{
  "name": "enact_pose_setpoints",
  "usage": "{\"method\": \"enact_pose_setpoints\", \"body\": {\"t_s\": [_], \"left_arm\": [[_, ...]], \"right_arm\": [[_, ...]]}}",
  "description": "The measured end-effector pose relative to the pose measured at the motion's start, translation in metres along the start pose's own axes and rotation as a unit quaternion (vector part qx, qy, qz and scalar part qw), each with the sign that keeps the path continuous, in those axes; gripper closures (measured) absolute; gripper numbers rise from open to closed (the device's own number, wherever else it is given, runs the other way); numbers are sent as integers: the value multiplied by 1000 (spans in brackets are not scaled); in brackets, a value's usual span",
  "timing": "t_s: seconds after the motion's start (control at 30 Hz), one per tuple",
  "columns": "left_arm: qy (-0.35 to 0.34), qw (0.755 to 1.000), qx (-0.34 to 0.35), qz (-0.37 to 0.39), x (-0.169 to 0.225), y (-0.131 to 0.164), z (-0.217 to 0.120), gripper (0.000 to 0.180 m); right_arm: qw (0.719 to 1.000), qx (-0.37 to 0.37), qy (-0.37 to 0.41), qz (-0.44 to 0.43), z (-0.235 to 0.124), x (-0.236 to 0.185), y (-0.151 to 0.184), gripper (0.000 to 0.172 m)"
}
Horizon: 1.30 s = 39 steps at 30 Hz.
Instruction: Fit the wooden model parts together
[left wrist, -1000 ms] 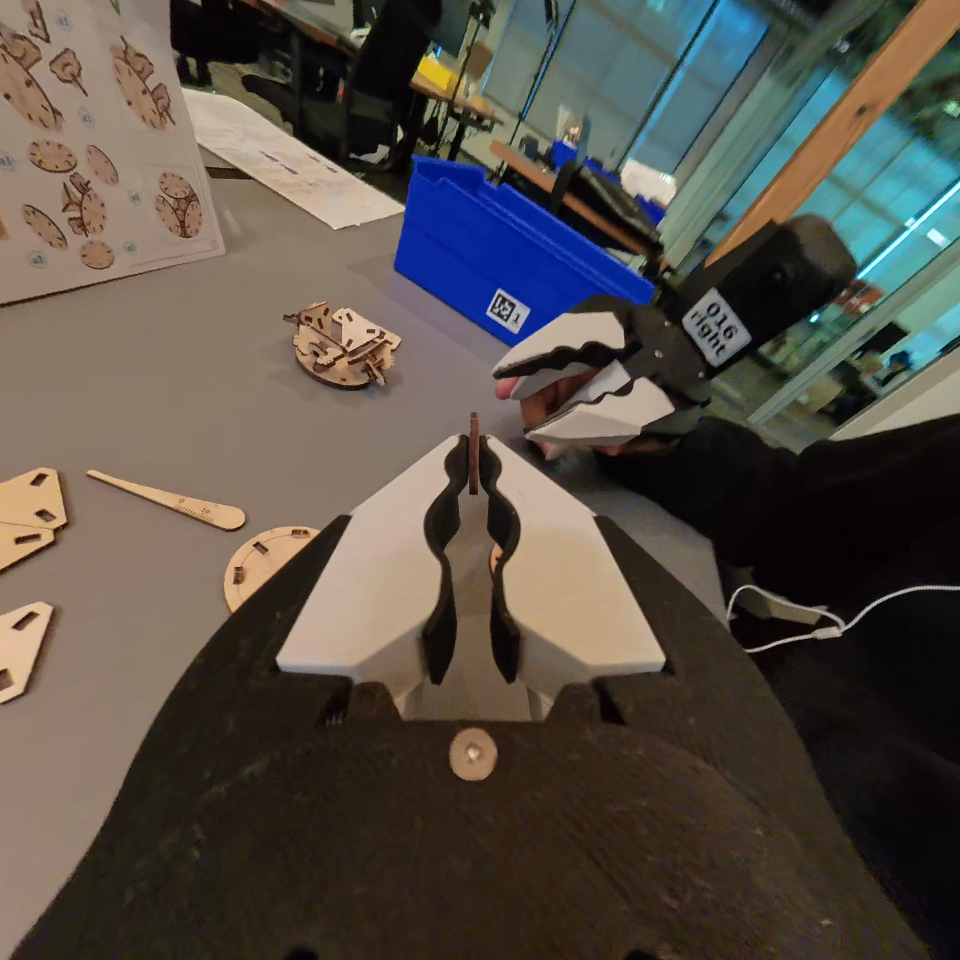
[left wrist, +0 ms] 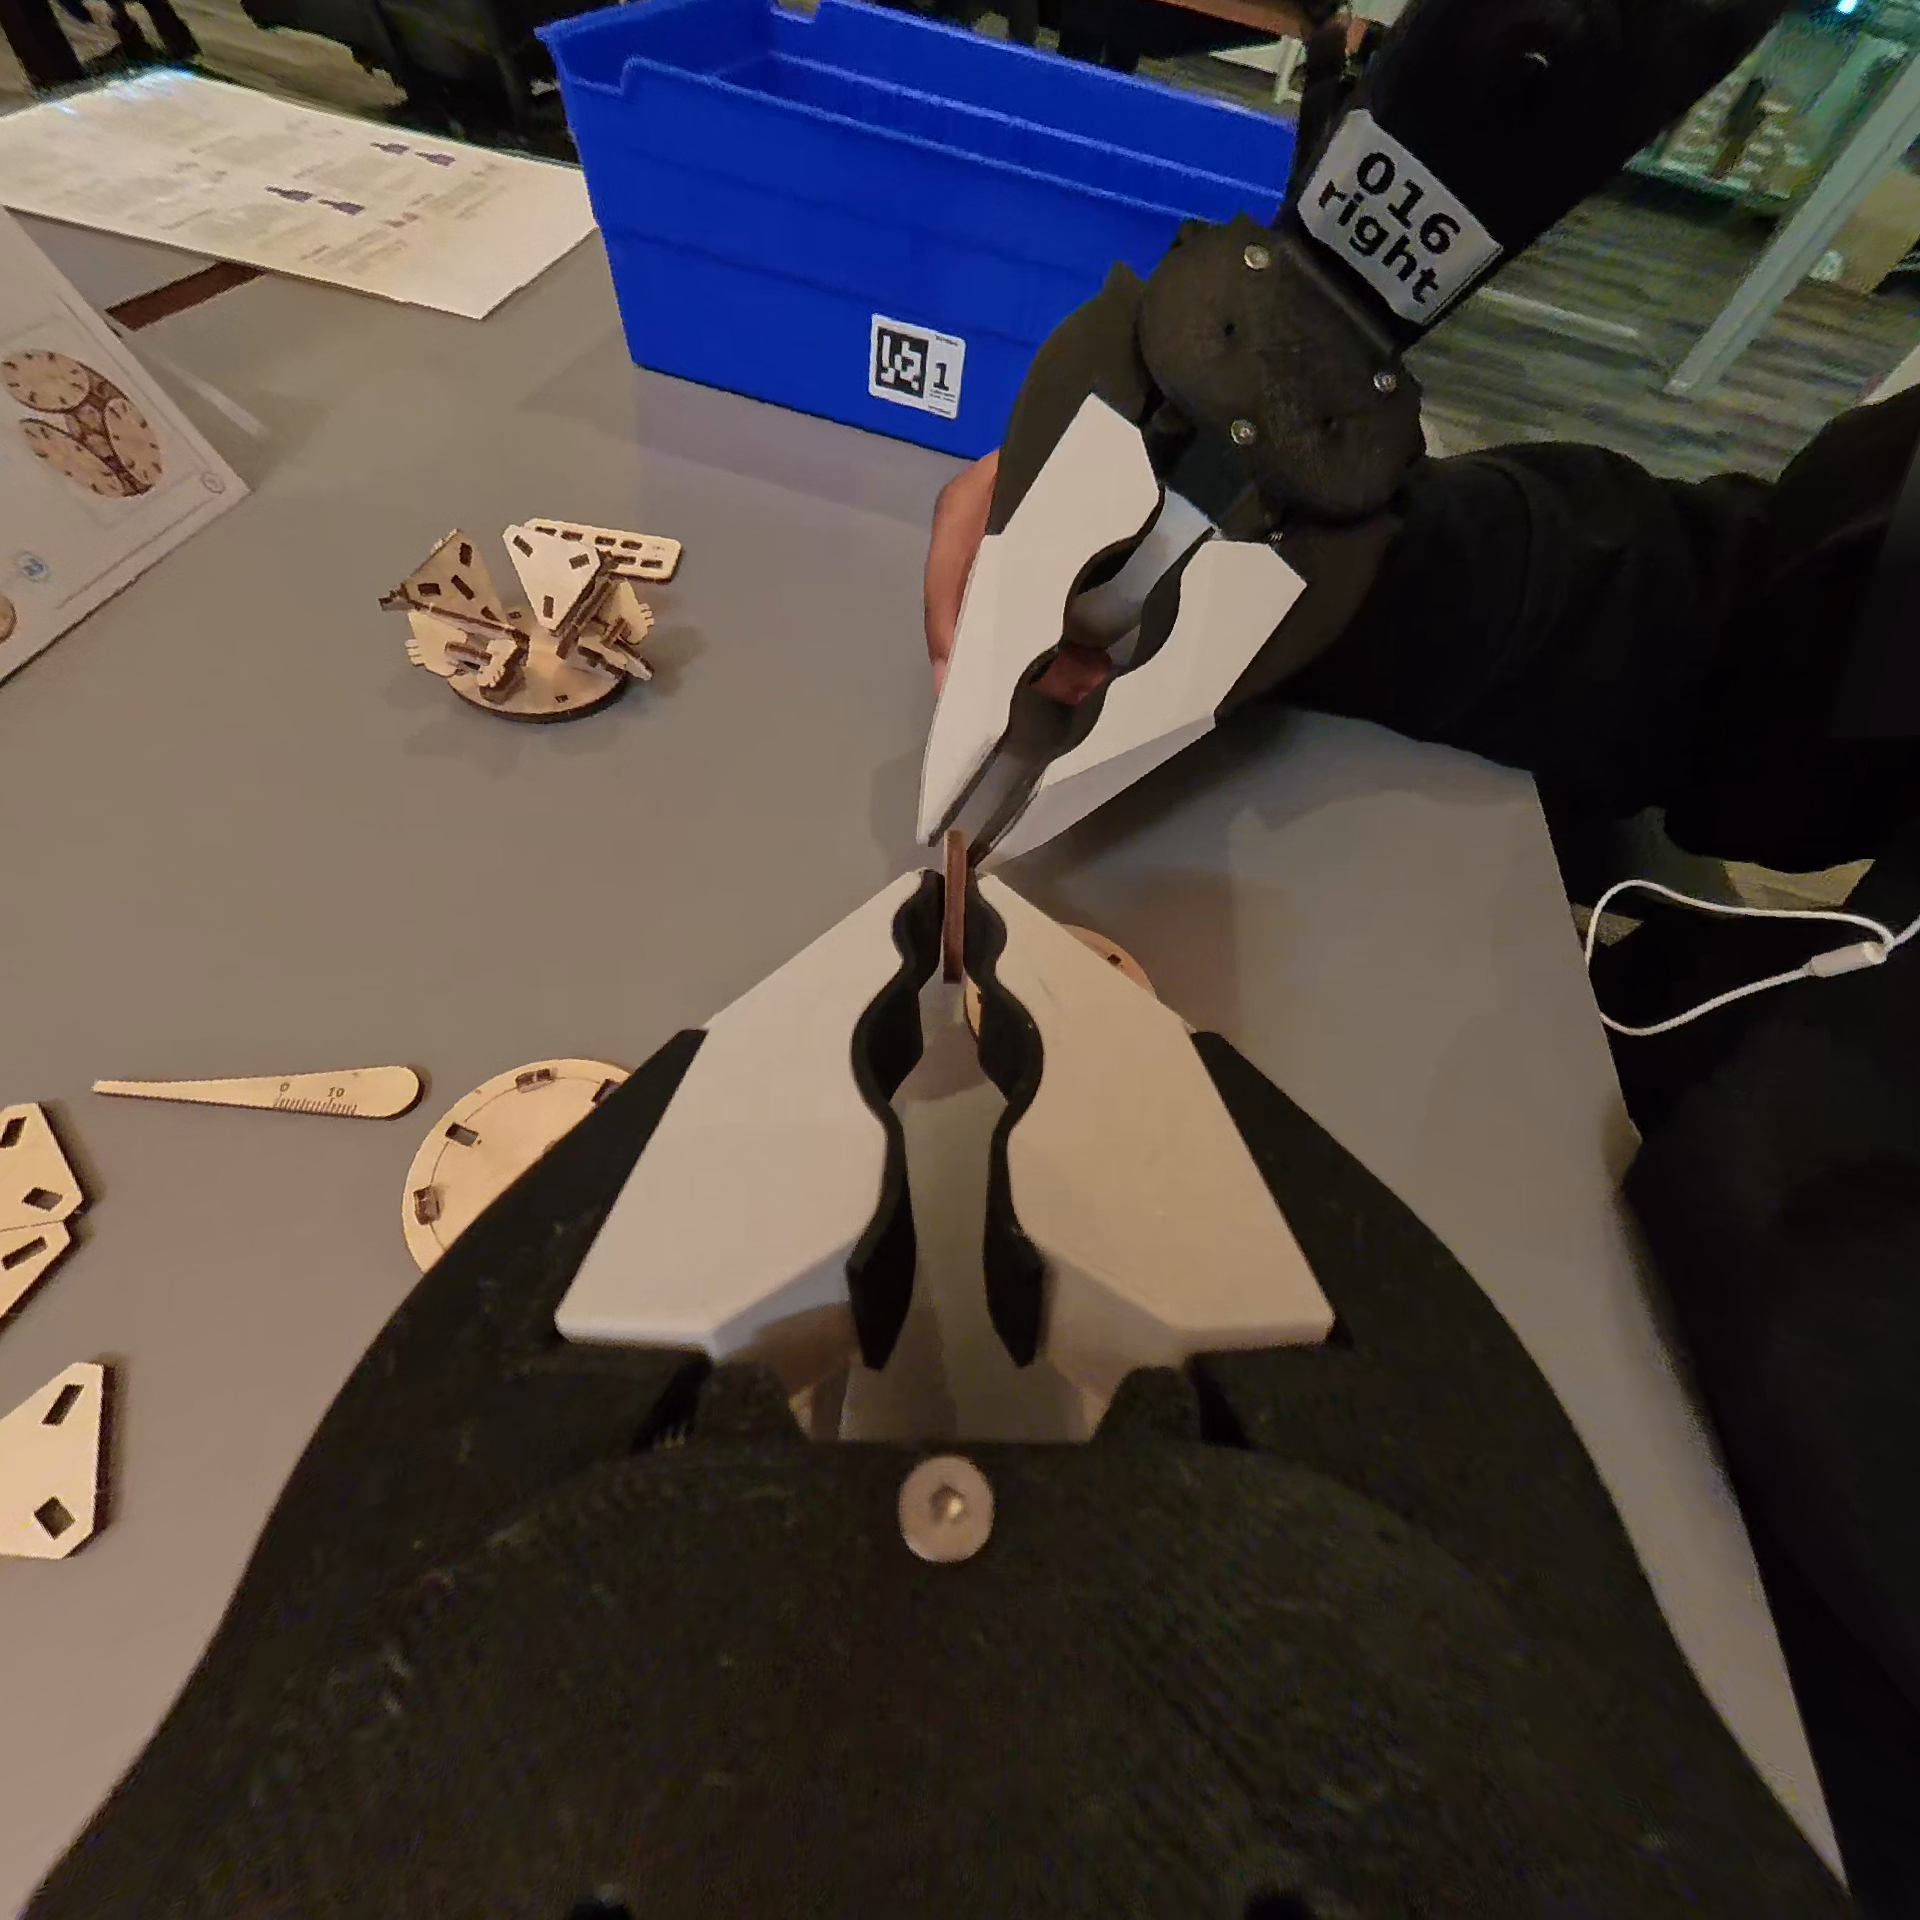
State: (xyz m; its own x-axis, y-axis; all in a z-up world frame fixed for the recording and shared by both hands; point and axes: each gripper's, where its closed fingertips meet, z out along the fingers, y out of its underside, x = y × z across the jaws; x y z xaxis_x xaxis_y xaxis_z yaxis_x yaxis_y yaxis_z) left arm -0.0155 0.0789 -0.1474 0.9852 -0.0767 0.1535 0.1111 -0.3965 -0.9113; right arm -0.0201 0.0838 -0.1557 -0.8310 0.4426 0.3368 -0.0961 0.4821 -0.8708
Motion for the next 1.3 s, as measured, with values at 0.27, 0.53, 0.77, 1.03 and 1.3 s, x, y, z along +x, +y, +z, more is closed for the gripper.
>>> {"method": "enact_pose_setpoints", "body": {"t_s": [0.27, 0.53, 0.77, 1.03, 1.3], "left_arm": [[-32, 996, 82, -30, -10, -23, -9, 155], [47, 988, 120, -79, 7, -32, -9, 177], [70, 981, 133, -123, 2, -34, -14, 180], [78, 977, 139, -140, 0, -35, -15, 180], [91, 977, 135, -138, 4, -35, -14, 180]], "right_arm": [[994, 70, -11, 86, -10, 9, -24, 171], [967, 145, -56, 203, -14, 10, -43, 171], [952, 163, -58, 253, -17, 18, -44, 171], [939, 179, -45, 290, -19, 25, -45, 148], [912, 187, -87, 355, -16, 21, -46, 148]]}}
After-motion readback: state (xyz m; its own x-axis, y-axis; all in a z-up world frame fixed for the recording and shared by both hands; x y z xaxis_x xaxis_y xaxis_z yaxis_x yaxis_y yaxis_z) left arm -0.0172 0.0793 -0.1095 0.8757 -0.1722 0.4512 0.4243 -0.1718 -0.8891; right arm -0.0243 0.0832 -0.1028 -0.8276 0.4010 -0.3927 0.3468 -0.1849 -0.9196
